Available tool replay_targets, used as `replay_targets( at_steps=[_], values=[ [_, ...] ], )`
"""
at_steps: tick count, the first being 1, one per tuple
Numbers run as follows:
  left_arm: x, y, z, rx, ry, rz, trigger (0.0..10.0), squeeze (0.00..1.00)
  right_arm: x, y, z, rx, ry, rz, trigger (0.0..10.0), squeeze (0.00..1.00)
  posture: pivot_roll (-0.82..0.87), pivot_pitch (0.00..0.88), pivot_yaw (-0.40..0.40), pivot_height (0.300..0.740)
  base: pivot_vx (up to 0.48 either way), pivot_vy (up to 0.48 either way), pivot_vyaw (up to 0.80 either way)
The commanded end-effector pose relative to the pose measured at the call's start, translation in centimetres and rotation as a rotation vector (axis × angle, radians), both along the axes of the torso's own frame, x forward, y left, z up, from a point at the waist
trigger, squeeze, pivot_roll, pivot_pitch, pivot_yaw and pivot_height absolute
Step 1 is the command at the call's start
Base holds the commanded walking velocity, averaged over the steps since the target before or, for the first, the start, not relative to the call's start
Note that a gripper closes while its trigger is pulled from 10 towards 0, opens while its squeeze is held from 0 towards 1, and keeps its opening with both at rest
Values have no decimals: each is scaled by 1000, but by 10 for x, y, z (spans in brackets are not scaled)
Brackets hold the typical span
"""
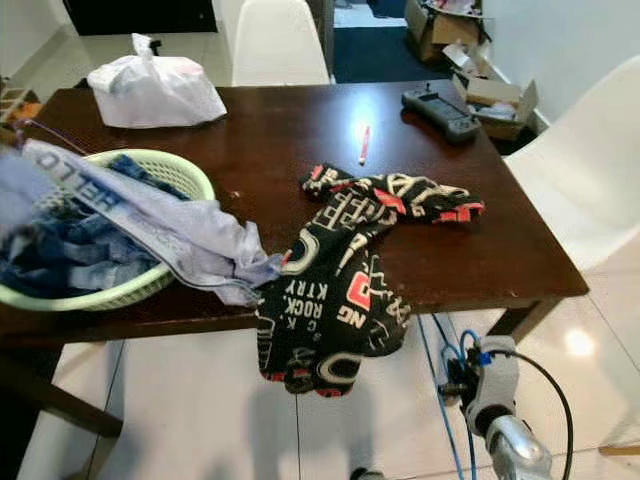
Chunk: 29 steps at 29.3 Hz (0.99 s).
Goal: Hang hanger
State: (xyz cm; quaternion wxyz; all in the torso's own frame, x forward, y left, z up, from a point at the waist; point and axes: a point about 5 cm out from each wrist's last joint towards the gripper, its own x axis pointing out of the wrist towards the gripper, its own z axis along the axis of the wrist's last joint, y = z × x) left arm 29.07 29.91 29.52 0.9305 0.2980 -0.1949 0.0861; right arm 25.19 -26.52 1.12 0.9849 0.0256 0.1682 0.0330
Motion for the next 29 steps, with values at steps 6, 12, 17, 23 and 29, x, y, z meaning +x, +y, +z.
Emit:
replay_targets(
  at_steps=[6, 12, 17, 23, 29],
  values=[
    [7, -35, 13, -347, -73, -260, 10000, 0, -3, -3, -3, -2, 13, -17, 10000, 0, 54, 168, -18, 740, 0, 0, 0],
    [17, -56, 1, -454, -59, -314, 10000, 0, -3, -3, -3, -3, 10, -25, 10000, 0, 40, 160, -5, 740, 0, 0, 0],
    [19, -70, 10, -457, -58, -368, 10000, 0, -3, -3, -3, -2, 10, -30, 10000, 0, 46, 156, -2, 740, 0, -263, 0],
    [18, -88, 18, -476, -52, -454, 10000, 0, -2, -2, -4, -1, 9, -35, 10000, 0, 48, 152, 5, 740, 0, -430, 0],
    [14, -128, 15, -530, -9, -616, 10000, 0, 0, 0, -3, 0, 6, -38, 10000, 0, 48, 146, 11, 740, 0, -444, 0]
  ],
)
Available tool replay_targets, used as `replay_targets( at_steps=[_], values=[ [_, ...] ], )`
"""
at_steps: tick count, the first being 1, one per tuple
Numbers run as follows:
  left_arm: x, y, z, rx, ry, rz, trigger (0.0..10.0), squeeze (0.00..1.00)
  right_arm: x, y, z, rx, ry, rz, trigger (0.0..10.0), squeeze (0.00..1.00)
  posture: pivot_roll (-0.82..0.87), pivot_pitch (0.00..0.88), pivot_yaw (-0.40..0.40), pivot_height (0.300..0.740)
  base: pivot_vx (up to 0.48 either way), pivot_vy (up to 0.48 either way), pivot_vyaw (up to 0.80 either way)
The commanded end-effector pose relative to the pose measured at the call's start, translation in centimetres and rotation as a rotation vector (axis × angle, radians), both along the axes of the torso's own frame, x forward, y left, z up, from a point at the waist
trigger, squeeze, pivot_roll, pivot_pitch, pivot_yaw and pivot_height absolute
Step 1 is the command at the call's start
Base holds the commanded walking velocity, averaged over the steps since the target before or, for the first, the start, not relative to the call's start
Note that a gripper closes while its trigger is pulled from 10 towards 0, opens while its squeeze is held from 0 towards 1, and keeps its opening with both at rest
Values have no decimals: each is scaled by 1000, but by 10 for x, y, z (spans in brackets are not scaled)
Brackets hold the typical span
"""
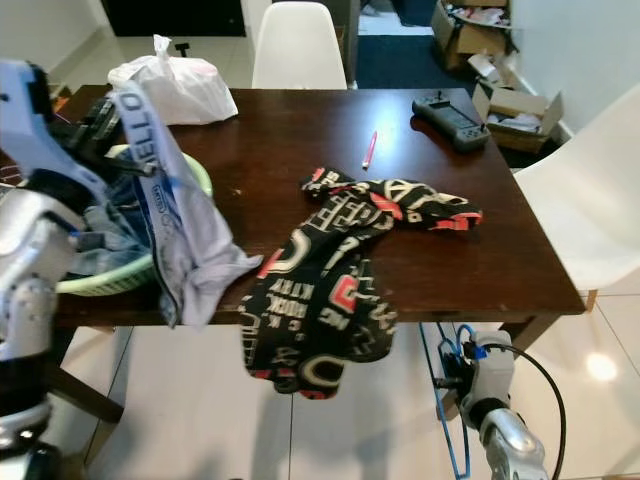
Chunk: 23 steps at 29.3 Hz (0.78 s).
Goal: Hang hanger
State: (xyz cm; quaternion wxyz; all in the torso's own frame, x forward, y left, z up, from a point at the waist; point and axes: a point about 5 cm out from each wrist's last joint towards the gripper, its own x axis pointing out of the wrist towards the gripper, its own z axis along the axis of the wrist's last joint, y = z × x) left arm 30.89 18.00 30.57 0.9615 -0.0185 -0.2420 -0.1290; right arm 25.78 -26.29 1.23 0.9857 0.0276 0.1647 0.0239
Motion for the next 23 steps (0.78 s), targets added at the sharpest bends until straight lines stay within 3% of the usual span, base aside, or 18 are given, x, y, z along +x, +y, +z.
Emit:
replay_targets(
  at_steps=[1, 3, 8, 16, 18, 19, 20, 23],
  values=[
    [-4, -9, 5, -6, -17, -41, 10000, 0, -6, -2, -5, -1, 12, -20, 10000, 0, 48, 146, 11, 740, 0, -454, 0],
    [-6, -23, 0, -28, 2, -94, 10000, 0, -5, -1, -5, 1, 10, -21, 10000, 0, 51, 143, 15, 740, 0, -454, 0],
    [-9, -39, -3, -53, 19, -158, 10000, 0, -5, 0, -5, 2, 8, -21, 10000, 0, 52, 139, 15, 740, 0, -458, 0],
    [-13, -53, -2, -69, 26, -233, 10000, 0, -4, 0, -5, 2, 8, -20, 10000, 0, 53, 133, 15, 740, 0, -459, 0],
    [-15, -60, -2, -82, 35, -290, 10000, 0, -4, 0, -5, 1, 8, -20, 10000, 0, 53, 133, 15, 740, 0, -461, 0],
    [-29, -81, -4, -62, 59, -506, 10000, 0, -4, -1, -4, 0, 6, -22, 10000, 0, 49, 126, 15, 740, 0, 0, 0],
    [-35, -87, -4, -53, 65, -580, 10000, 0, -5, -2, -4, -1, 6, -22, 10000, 0, 50, 126, 14, 740, 0, 0, 0],
    [-39, -90, -5, -46, 71, -629, 10000, 0, -5, -2, -4, -1, 6, -23, 10000, 0, 50, 126, 14, 740, 0, 0, 0]
  ],
)
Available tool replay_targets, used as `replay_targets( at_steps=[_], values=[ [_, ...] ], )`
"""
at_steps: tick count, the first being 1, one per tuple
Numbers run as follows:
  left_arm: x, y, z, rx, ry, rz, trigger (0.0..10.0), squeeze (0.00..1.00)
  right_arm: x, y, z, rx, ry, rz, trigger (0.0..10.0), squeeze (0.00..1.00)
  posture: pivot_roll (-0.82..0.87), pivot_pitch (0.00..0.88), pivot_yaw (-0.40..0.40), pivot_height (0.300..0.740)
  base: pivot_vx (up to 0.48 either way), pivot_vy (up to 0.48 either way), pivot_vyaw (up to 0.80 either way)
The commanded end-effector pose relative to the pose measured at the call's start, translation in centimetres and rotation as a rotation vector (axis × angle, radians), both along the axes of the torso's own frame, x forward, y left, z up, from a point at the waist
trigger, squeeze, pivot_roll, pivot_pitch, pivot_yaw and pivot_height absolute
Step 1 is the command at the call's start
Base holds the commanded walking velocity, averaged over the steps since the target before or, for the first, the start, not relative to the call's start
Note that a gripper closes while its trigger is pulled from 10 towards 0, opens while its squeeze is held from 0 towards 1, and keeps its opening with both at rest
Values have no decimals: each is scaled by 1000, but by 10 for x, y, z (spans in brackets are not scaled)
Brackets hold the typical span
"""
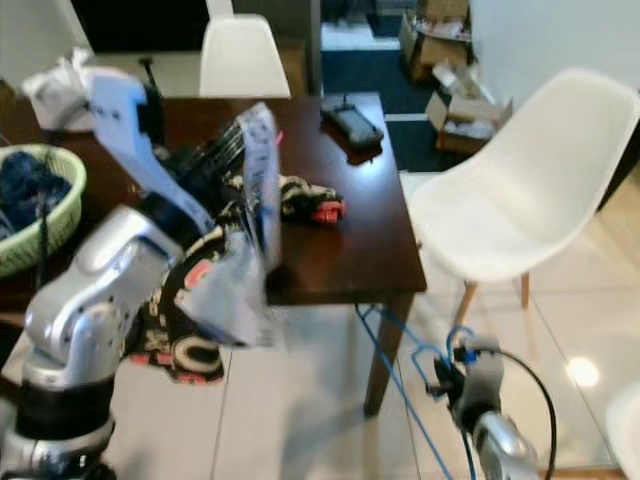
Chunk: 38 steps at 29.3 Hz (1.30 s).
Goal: Hang hanger
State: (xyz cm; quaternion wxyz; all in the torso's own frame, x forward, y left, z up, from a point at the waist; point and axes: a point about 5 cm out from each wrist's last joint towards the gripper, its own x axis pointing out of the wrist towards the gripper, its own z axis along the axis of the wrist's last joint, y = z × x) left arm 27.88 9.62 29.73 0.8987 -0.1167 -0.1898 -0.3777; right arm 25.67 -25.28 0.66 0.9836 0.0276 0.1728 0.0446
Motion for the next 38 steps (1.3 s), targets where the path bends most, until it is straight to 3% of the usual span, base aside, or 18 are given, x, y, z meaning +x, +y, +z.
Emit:
replay_targets(
  at_steps=[1, 6, 14, 16, 20, 24, 28, 38],
  values=[
    [-9, -7, 3, 4, -20, -77, 10000, 0, -4, -12, 1, -8, -10, -64, 10000, 0, 50, 126, 14, 740, 0, 0, 0],
    [-17, -13, 0, 34, -16, -174, 10000, 0, -4, -13, 1, -8, -11, -65, 10000, 0, 50, 126, 13, 740, 0, 0, 0],
    [-15, -18, -15, 72, 36, -152, 10000, 0, -4, -13, 1, -8, -12, -65, 10000, 0, 45, 133, 15, 740, 0, 0, 0],
    [-7, -7, -32, 107, 128, -65, 10000, 0, -5, -13, 1, -8, -13, -63, 10000, 0, 45, 139, 15, 740, 0, 0, 0],
    [-6, 0, -44, 140, 173, -46, 10000, 0, -5, -13, 1, -8, -12, -62, 10000, 0, 48, 141, 14, 740, 0, 0, 0],
    [-22, 6, -78, 282, 247, -147, 10000, 0, -5, -13, 1, -8, -10, -59, 10000, 0, 54, 144, 9, 740, 0, 0, 0],
    [-30, 6, -94, 337, 287, -189, 10000, 0, -4, -14, 1, -8, -9, -60, 10000, 0, 51, 145, 9, 740, 0, 0, 0],
    [-32, 3, -103, 314, 323, -166, 10000, 0, -3, -14, 2, -10, -10, -64, 10000, 0, 54, 145, 5, 740, -165, 0, 0]
  ],
)
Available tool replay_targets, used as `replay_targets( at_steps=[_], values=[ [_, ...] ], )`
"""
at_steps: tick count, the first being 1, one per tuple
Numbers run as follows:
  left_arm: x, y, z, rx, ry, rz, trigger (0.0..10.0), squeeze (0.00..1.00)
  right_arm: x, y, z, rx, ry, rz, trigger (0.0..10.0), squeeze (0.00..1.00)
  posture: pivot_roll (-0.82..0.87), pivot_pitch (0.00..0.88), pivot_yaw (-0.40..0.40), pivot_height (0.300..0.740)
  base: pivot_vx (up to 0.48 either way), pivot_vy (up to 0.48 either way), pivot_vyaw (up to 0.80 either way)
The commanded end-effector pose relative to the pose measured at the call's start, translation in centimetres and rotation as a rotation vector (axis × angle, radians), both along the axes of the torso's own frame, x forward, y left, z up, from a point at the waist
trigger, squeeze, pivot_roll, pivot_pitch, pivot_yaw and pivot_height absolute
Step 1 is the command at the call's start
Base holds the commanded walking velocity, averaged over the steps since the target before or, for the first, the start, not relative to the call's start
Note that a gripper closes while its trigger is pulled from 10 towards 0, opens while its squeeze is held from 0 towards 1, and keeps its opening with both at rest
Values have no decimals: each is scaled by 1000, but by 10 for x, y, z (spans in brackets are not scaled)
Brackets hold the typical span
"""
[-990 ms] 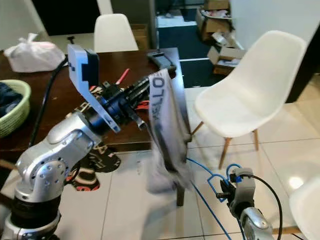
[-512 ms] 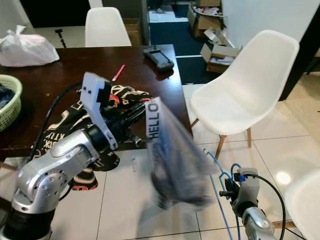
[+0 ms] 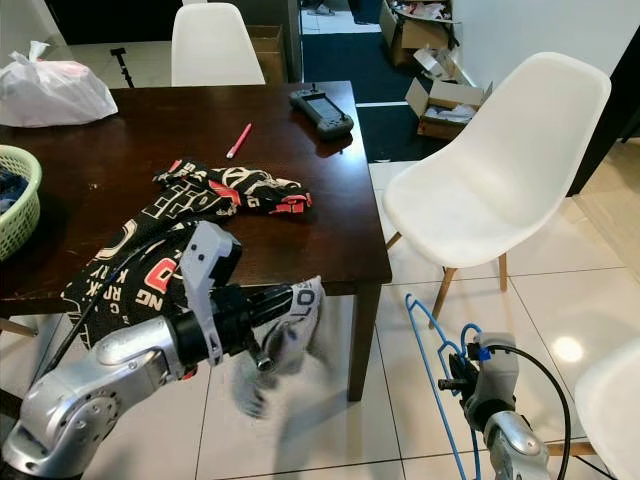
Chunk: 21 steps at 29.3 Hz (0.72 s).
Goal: Hang hanger
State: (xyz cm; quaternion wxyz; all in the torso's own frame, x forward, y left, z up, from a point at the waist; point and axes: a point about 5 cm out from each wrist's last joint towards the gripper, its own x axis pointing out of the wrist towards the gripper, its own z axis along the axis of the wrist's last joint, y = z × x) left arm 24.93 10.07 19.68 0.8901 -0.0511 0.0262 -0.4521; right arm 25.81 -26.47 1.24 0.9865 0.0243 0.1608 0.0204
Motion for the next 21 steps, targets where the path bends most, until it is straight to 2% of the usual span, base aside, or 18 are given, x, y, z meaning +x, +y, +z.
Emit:
replay_targets(
  at_steps=[1, 21],
  values=[
    [-2, -1, -2, 3, 1, 6, 10000, 0, -4, -2, -4, 5, 14, -17, 10000, 0, 54, 143, 5, 740, -398, 0, 0],
    [9, 9, -3, 8, -19, 45, 10000, 0, -5, -3, -4, 7, 13, -23, 10000, 0, 41, 142, 7, 740, -394, 0, 0]
  ],
)
